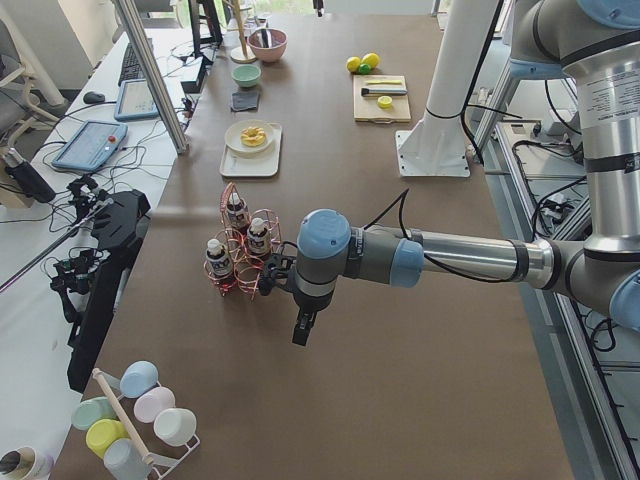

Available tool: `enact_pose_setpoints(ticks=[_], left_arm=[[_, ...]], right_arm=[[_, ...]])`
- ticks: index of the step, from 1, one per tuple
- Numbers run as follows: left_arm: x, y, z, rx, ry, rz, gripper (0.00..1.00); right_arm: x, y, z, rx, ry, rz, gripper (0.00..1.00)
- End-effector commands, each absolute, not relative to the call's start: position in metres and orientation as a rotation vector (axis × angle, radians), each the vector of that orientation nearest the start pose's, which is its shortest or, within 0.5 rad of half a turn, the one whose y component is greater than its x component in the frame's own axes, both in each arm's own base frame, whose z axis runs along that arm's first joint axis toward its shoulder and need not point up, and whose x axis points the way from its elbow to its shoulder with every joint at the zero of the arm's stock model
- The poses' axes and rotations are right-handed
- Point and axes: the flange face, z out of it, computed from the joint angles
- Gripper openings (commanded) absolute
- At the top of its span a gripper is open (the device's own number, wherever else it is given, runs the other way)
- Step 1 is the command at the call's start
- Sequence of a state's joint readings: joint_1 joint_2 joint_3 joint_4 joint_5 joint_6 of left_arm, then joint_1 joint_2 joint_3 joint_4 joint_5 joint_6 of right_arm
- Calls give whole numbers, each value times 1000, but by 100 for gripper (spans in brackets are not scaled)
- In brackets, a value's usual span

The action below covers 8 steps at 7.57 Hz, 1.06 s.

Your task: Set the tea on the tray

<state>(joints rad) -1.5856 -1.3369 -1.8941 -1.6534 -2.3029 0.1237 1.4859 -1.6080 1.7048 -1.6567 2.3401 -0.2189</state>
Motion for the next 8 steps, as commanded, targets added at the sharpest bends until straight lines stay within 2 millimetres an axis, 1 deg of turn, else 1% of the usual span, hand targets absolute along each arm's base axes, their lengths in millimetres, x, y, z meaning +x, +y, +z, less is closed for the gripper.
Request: enact_pose_setpoints(ticks=[1,2,3,4,5,6,7,8], left_arm=[[-45,-416,536,263,752,45,96],[-14,-422,524,283,787,42,96],[19,-424,508,305,843,7,96],[41,-423,496,328,888,-17,96],[59,-422,489,354,923,-2,96],[78,-430,478,426,895,9,95],[104,-432,479,481,856,-7,93],[112,-441,483,537,837,-19,93]], right_arm=[[25,-479,618,67,-769,-292,100],[24,-478,619,63,-770,-292,100],[24,-478,618,65,-772,-292,100],[24,-480,609,83,-768,-300,100],[25,-479,609,83,-768,-298,100],[25,-477,611,80,-768,-297,100],[25,-477,611,80,-768,-297,100],[25,-477,612,79,-768,-295,100]])
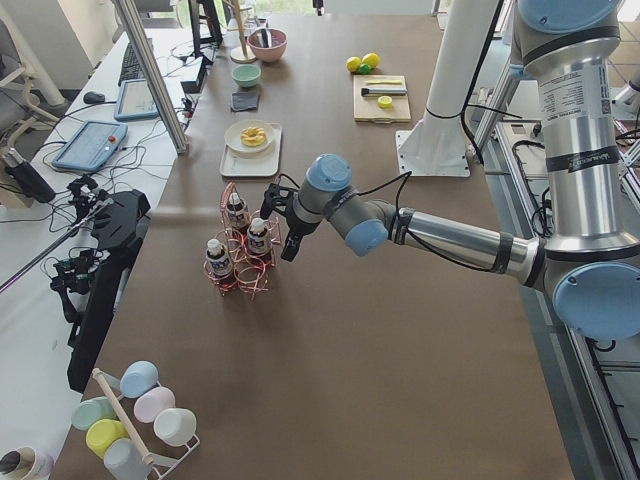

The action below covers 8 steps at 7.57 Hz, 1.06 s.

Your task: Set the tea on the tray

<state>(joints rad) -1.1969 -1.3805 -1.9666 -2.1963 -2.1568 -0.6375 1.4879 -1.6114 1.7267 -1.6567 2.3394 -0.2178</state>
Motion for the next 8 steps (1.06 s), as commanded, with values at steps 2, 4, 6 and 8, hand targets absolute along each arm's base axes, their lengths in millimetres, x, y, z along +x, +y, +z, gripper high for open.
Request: enact_pose_setpoints(ticks=[2,4,6,8], left_arm=[[119,-455,469,563,858,-45,92],[127,-471,441,634,863,-40,92],[135,-474,438,676,821,-45,91],[172,-473,435,694,793,-26,91]], right_arm=[[25,-477,611,81,-768,-297,100],[25,-477,611,81,-768,-297,100],[25,-476,613,76,-768,-294,100],[26,-475,614,73,-768,-292,100]])
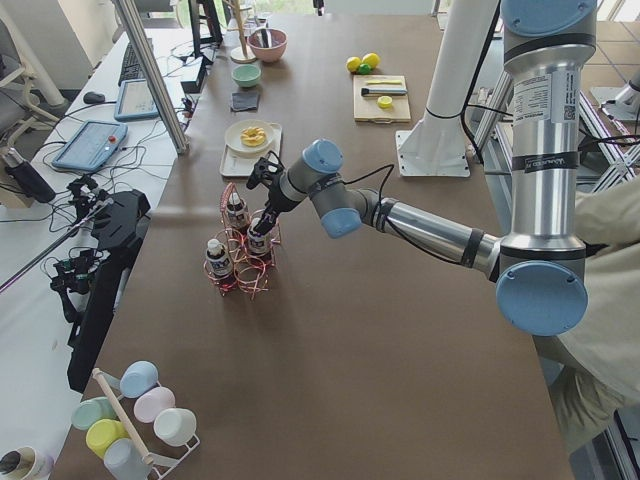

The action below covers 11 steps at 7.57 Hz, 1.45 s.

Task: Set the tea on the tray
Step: 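Reach the left gripper down to a white-capped bottle in the copper rack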

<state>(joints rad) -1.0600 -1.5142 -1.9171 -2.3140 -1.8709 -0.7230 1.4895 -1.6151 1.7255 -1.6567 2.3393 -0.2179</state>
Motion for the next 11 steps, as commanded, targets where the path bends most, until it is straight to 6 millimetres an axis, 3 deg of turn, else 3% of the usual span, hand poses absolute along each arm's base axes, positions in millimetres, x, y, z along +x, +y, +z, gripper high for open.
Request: enact_pose_setpoints(ticks=[1,3,8,10,11], left_arm=[[173,-474,439,686,791,-25,86],[178,-481,442,680,787,-17,78],[182,-488,449,647,808,3,74],[177,-490,447,646,813,-1,36],[172,-491,446,652,813,-11,23]], right_arm=[[26,-475,614,73,-768,-292,100],[26,-475,614,74,-768,-292,100],[26,-474,608,85,-767,-294,100],[27,-474,608,85,-769,-291,100],[29,-473,609,85,-769,-289,100]])
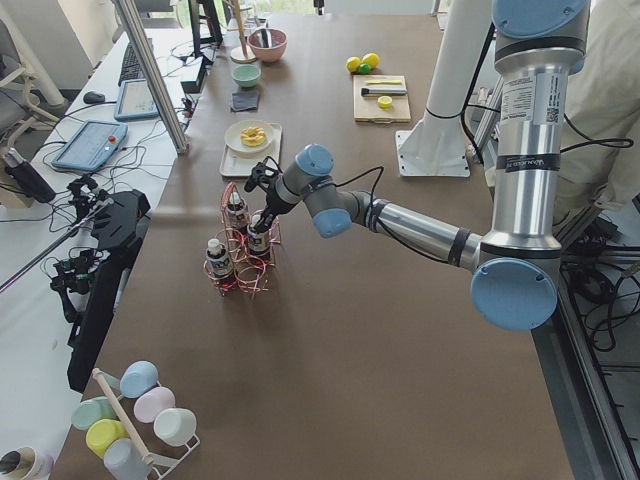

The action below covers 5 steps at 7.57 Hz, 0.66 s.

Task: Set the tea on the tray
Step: 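Reach the left gripper down to a white-capped bottle in the copper rack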

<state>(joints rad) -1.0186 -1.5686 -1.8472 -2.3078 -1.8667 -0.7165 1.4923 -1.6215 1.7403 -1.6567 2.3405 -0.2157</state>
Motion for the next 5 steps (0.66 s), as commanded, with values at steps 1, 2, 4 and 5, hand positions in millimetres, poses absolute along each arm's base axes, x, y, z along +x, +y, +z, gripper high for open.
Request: enact_pose_setpoints(ticks=[1,2,4,5], left_arm=[[166,-493,446,646,820,-16,23],[156,-495,444,645,830,-24,11],[148,-496,439,657,833,-36,0],[137,-495,432,657,856,-37,0]], right_arm=[[29,-473,609,86,-770,-288,100],[30,-468,609,86,-769,-286,100],[31,-462,607,88,-770,-287,100],[31,-460,609,85,-772,-286,100]])
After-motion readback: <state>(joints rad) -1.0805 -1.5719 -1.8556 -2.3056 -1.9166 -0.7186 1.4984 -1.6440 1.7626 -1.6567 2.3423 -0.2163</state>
